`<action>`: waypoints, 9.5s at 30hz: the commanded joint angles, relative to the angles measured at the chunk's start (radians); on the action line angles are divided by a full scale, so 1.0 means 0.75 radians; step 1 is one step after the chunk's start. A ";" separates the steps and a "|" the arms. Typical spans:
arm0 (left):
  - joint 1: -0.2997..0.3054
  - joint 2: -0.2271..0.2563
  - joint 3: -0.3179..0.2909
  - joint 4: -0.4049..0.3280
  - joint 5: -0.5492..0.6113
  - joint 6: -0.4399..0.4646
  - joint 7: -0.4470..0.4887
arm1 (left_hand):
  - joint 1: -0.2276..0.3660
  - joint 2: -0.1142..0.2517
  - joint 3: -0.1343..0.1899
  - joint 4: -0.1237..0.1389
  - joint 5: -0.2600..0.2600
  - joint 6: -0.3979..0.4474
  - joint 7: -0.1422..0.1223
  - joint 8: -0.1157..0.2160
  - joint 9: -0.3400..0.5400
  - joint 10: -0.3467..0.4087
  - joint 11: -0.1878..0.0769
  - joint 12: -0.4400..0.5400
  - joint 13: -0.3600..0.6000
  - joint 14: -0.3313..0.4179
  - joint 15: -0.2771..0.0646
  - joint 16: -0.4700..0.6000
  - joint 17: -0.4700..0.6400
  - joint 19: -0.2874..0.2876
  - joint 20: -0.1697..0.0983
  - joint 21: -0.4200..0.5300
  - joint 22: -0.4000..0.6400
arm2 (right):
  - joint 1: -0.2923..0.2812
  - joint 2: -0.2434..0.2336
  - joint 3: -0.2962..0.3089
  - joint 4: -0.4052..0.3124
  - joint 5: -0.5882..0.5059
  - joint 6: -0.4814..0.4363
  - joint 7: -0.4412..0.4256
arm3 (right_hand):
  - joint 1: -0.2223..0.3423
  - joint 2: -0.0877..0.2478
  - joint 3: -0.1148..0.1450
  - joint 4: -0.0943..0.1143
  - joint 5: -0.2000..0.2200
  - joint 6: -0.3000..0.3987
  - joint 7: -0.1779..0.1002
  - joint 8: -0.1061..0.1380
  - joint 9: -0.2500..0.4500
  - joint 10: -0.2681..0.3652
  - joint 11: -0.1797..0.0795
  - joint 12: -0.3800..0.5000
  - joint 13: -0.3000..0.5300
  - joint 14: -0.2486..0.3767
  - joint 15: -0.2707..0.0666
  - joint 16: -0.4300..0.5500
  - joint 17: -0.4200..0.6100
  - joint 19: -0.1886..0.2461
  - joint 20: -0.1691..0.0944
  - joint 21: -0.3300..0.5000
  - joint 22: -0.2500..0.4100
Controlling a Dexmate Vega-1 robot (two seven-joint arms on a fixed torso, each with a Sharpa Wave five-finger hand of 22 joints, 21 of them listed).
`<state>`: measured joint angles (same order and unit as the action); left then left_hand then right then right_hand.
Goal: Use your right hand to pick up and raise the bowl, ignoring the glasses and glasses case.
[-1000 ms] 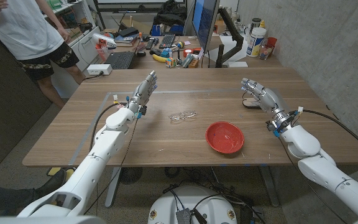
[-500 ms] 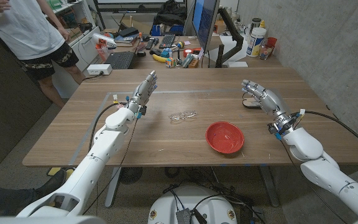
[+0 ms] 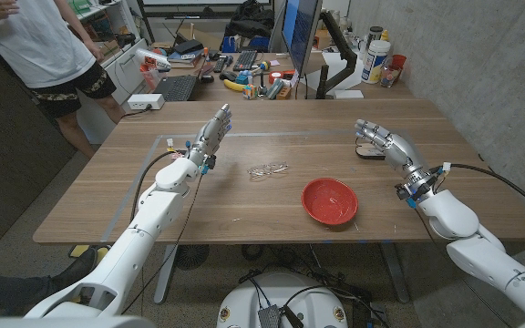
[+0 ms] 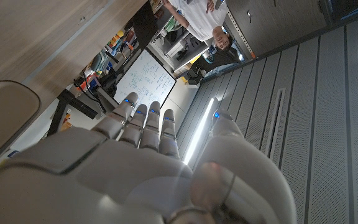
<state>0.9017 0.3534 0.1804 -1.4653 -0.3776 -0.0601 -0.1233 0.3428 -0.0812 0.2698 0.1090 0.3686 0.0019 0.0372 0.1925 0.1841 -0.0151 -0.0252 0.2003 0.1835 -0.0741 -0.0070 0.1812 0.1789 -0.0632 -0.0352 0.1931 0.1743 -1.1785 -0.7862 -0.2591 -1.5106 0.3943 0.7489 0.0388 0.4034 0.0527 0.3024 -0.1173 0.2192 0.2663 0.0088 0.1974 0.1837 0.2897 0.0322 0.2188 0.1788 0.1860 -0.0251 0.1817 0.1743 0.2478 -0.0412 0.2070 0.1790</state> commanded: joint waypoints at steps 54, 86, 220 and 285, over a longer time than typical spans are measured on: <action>-0.029 0.017 -0.013 0.042 0.000 0.030 -0.037 | 0.010 0.020 -0.014 -0.002 0.006 0.008 0.002 0.005 0.001 0.009 -0.007 0.002 0.006 0.001 -0.006 0.008 0.005 -0.016 -0.061 0.005 0.005 | -0.076 -0.016 0.035 -0.086 -0.289 0.048 -0.115 | 0.009 -0.018 0.001 -0.015 0.021 -0.008 -0.018 0.001 0.008 0.017 -0.014 0.006 0.009 0.028 -0.001 0.011 0.010 0.017 -0.009 0.000 0.004; 0.008 0.013 0.011 -0.021 0.034 0.060 0.015 | 0.012 0.024 -0.021 -0.003 0.007 0.012 0.001 0.006 0.001 0.008 -0.007 0.002 0.006 0.002 -0.005 0.008 0.005 -0.018 -0.060 0.005 0.005 | -0.157 -0.006 0.117 -0.033 -0.391 0.203 -0.148 | 0.010 -0.024 0.000 -0.018 0.031 -0.004 -0.023 0.002 0.009 0.045 -0.023 0.012 0.010 0.061 -0.017 0.017 0.010 0.047 -0.019 0.006 0.004; -0.005 0.017 0.049 -0.074 0.059 0.068 0.041 | 0.022 0.041 -0.056 -0.007 0.012 0.022 0.003 0.006 0.002 0.008 0.001 0.001 0.006 0.000 -0.002 0.008 0.005 -0.027 -0.051 0.006 0.006 | -0.436 0.029 0.634 -0.247 -1.911 0.391 -0.872 | 0.029 -0.048 0.004 -0.033 0.119 0.026 -0.117 0.007 0.011 0.131 -0.121 0.018 0.013 0.173 -0.102 0.013 0.010 0.115 -0.052 -0.002 0.003; -0.022 0.007 0.043 -0.041 0.053 0.049 0.021 | 0.025 0.048 -0.073 -0.007 0.013 0.043 0.007 0.011 0.002 0.006 0.006 0.001 0.006 -0.003 0.007 0.007 0.006 -0.032 -0.046 0.006 0.006 | -0.535 -0.381 0.375 -0.468 -1.877 -0.191 -0.833 | 0.201 -0.137 0.038 -0.061 0.164 -0.049 -0.154 -0.007 0.012 -0.017 -0.103 -0.031 0.015 0.082 -0.007 0.000 0.011 0.040 0.031 -0.021 0.004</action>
<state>0.8774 0.3575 0.2118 -1.4830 -0.3384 -0.0254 -0.1143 0.3598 -0.0536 0.2174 0.1033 0.3735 0.0270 0.0409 0.1963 0.1834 -0.0077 -0.0212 0.2003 0.1834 -0.0741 -0.0070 0.1812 0.1788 -0.0756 -0.0340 0.1931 0.1743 -1.5804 -1.0464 0.0397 -1.8483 -1.0287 0.6494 -0.6239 0.5392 -0.0487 0.3289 -0.1654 0.3366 0.2319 -0.1036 0.1906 0.1882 0.2853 -0.0463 0.1973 0.1887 0.2484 -0.0373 0.1769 0.1793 0.2737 -0.0249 0.1876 0.1795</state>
